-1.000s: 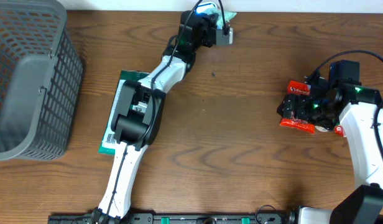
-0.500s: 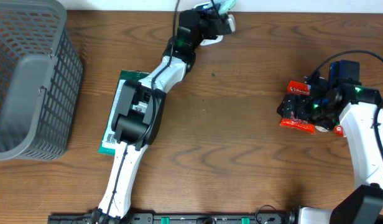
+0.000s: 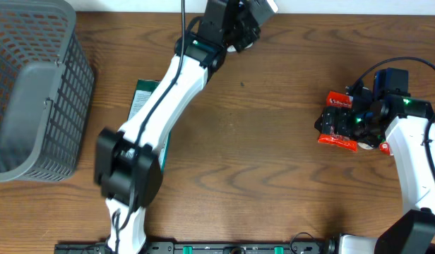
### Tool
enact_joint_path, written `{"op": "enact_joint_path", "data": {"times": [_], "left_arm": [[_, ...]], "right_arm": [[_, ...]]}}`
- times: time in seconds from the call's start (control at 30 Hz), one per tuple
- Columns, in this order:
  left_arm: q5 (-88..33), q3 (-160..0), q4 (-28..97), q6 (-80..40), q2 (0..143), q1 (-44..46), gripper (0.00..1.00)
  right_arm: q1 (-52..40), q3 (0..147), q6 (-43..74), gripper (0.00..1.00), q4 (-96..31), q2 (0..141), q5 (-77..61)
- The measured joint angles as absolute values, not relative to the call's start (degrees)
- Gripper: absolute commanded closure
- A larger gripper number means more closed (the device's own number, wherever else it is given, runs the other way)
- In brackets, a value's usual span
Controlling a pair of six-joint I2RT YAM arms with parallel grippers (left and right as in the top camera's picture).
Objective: Scan the item barcode
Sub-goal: 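Hold the wipe pack against the scanner window with the left gripper, then carry the wipe pack right and set it down beside the red bag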
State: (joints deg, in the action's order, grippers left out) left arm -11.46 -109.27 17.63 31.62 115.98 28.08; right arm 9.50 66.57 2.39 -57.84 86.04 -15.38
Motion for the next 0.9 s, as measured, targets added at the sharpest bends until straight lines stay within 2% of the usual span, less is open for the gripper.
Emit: {"op": "enact_joint_path", "data": {"times": [0.3,0.4,0.63,0.9], "left_arm": [[-11.6,-109.1,49.0,8.4,111.0,32.3,0.93],[-11.6,-109.1,55.1,3.7,111.0,33.9,0.93],[-12.2,-107.8,60.8,-4.9,111.0,36.8,0.93],[-22.4,-106.3,60.8,-7.5,111.1,36.8,0.92]], "right_arm": [[9.5,66.6,2.4,0.01,-57.8,86.0,-15.4],[9.5,66.6,2.4,0.01,-57.8,86.0,-15.4],[9.5,66.6,2.4,0.01,-57.8,86.0,-15.4],[9.5,66.6,2.4,0.01,-56.6,86.0,-15.3]]}}
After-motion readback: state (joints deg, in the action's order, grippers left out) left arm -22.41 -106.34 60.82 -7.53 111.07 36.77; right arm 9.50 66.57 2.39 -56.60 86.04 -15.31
